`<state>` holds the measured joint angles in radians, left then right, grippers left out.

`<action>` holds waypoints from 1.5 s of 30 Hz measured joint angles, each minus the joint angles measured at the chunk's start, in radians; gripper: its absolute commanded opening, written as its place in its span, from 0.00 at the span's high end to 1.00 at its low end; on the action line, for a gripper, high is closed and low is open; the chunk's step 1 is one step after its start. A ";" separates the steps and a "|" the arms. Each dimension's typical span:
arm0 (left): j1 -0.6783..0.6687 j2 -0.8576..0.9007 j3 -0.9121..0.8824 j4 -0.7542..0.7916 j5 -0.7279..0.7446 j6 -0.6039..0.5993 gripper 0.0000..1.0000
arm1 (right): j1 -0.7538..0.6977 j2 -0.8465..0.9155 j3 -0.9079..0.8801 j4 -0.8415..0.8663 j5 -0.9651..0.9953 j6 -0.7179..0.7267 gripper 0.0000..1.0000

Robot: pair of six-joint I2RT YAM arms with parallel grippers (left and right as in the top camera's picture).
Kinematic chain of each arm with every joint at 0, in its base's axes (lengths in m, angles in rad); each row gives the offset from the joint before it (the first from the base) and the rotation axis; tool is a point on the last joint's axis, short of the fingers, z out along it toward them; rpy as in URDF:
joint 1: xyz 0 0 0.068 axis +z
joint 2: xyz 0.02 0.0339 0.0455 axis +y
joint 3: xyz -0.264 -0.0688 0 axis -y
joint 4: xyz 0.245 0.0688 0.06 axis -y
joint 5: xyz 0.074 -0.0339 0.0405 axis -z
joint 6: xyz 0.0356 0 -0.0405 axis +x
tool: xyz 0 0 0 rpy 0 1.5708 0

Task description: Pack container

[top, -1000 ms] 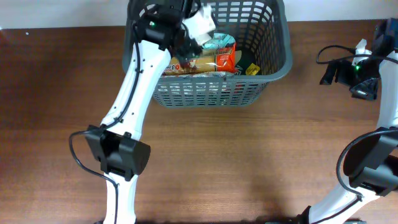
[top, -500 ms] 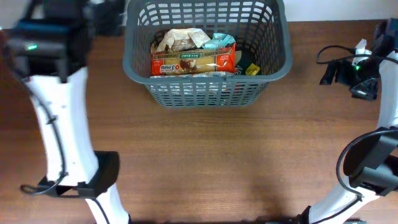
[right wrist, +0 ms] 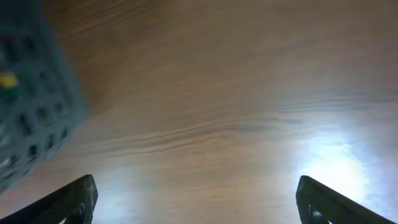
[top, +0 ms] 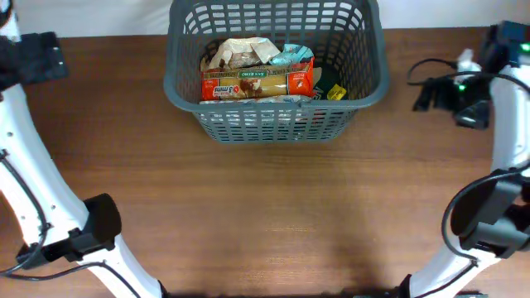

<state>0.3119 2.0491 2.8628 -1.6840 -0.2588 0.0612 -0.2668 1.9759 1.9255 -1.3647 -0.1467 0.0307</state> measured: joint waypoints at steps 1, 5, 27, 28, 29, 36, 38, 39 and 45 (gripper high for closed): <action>0.005 0.000 0.000 0.000 0.000 -0.002 0.01 | 0.029 -0.009 0.000 0.000 0.000 0.000 0.01; 0.005 0.000 0.000 0.000 0.001 -0.002 0.01 | 0.138 -0.081 0.000 0.000 0.000 -0.001 0.01; 0.005 0.000 0.000 0.000 0.000 -0.002 0.01 | 0.213 -0.637 0.000 -0.001 0.055 -0.039 0.01; 0.005 0.000 0.000 0.000 0.001 -0.002 0.01 | 0.213 -0.669 0.000 -0.001 0.068 -0.048 0.01; 0.005 0.000 0.000 0.000 0.001 -0.002 0.01 | 0.213 -0.695 0.000 -0.003 0.077 -0.055 0.01; 0.005 0.000 0.000 0.000 0.000 -0.002 0.01 | 0.213 -0.951 -0.169 0.298 0.142 -0.152 0.01; 0.005 0.000 0.000 0.000 0.001 -0.003 0.01 | 0.213 -1.058 -0.323 0.509 0.152 -0.181 0.01; 0.005 0.000 0.000 0.000 0.001 -0.002 0.01 | 0.213 -1.116 -0.413 0.611 0.155 -0.193 0.01; 0.005 0.000 0.000 0.000 0.003 -0.003 0.01 | 0.213 -1.463 -0.968 1.001 0.166 -0.222 0.01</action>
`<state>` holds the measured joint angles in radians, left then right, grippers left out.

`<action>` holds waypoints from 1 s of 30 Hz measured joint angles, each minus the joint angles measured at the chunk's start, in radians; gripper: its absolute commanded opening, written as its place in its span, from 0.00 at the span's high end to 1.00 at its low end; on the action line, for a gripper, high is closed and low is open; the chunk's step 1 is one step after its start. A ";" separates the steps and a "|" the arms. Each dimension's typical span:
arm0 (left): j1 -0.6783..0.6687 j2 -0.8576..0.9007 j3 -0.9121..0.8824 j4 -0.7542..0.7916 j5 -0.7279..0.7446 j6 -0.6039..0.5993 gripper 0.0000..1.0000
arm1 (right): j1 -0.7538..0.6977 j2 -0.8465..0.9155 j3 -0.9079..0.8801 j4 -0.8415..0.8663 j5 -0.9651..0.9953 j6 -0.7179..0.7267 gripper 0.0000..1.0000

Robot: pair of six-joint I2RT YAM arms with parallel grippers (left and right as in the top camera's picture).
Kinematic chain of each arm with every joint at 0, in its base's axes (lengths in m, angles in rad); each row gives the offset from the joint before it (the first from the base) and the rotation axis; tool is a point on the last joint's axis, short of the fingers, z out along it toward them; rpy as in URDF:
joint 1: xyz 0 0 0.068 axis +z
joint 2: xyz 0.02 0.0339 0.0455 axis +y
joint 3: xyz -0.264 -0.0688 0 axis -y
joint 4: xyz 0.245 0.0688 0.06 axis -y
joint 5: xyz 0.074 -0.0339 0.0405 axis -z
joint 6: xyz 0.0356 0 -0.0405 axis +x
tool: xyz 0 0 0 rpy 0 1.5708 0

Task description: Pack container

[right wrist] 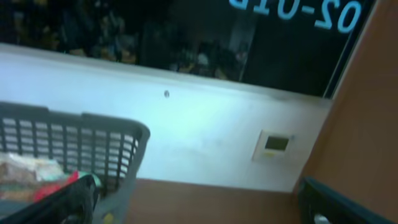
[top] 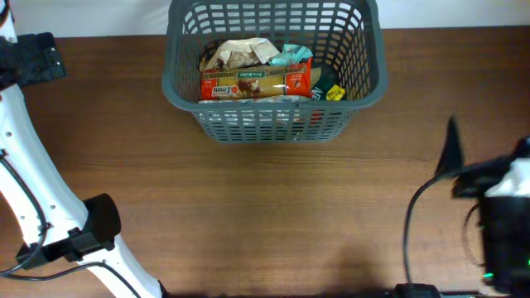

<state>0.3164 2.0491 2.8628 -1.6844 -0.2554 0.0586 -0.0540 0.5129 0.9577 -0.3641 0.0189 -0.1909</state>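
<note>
The grey plastic basket stands at the back middle of the wooden table. In it lie a long red pasta packet, a crumpled beige bag, a teal packet and a dark packet with a yellow label. My right gripper is at the front right, far from the basket and pointing toward the back. In the right wrist view my right gripper is open and empty, with the basket ahead on the left. My left gripper is at the far back left, its fingers not visible.
The table is brown wood, with a white wall behind it. The white links of the left arm run down the left side. The right arm's body and cable fill the front right corner.
My right arm has moved from the back right beside the basket to the front right. Its camera looked down at the table; it now looks level at the wall and basket. The fingers stay wide apart.
</note>
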 measured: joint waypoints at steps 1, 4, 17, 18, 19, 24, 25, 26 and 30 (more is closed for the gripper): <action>0.000 0.000 0.000 0.000 0.002 0.000 0.01 | 0.000 -0.048 -0.082 0.021 0.000 -0.002 0.01; 0.000 0.000 0.000 0.000 0.005 0.000 0.01 | 0.000 -0.170 -0.306 0.037 0.001 -0.004 0.01; 0.000 0.000 0.000 0.000 0.005 0.000 0.01 | 0.000 -0.483 -0.774 0.044 0.007 -0.005 0.01; 0.000 0.000 0.000 -0.001 0.005 0.000 0.01 | 0.000 -0.493 -0.791 0.045 0.008 -0.006 0.01; 0.000 0.000 0.000 -0.001 0.005 0.000 0.01 | 0.000 -0.496 -0.808 0.046 0.008 -0.005 0.01; 0.000 0.000 0.000 -0.001 0.005 0.000 0.01 | 0.000 -0.497 -0.847 0.049 0.008 -0.006 0.01; 0.000 0.000 0.000 -0.001 0.005 0.000 0.01 | 0.000 -0.497 -0.851 0.051 0.008 -0.005 0.01; 0.000 0.000 0.000 -0.001 0.005 0.000 0.01 | 0.000 -0.496 -0.854 0.051 0.008 -0.006 0.01; 0.000 0.000 0.000 -0.001 0.005 0.000 0.01 | 0.000 -0.497 -0.855 0.052 0.008 -0.008 0.01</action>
